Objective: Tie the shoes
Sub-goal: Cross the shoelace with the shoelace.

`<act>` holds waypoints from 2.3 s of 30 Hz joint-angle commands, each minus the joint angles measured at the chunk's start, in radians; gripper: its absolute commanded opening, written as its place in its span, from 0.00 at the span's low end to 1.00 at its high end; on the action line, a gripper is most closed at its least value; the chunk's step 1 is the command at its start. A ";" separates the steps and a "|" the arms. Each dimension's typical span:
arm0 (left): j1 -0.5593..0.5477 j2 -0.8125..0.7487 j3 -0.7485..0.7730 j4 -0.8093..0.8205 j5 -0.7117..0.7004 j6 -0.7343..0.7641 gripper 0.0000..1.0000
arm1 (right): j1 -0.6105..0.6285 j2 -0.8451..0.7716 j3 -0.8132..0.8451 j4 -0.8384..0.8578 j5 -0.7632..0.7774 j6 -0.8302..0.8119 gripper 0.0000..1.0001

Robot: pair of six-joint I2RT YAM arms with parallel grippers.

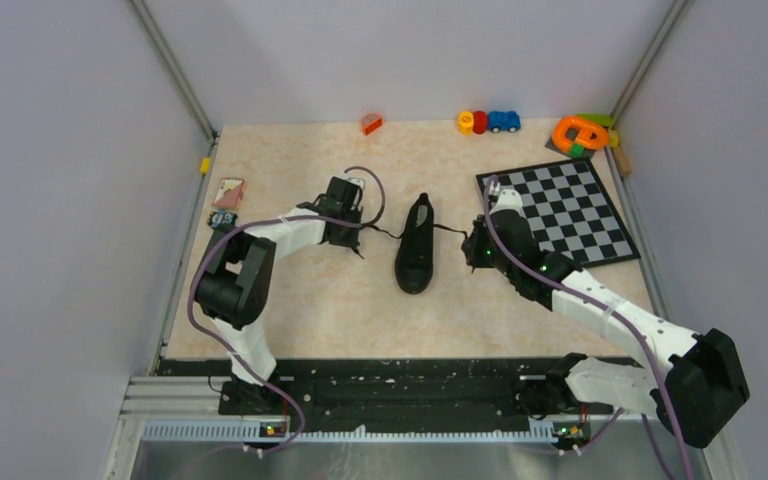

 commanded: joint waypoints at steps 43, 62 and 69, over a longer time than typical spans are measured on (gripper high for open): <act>-0.306 -0.302 -0.063 0.265 0.241 -0.198 0.00 | -0.200 0.036 0.148 0.085 -0.600 0.115 0.00; -0.364 -0.026 0.106 0.440 0.152 -0.286 0.29 | -0.277 0.026 0.127 0.074 -0.605 0.109 0.00; -0.366 -0.188 0.037 0.233 0.149 -0.234 0.40 | -0.276 0.025 0.081 0.112 -0.592 0.108 0.00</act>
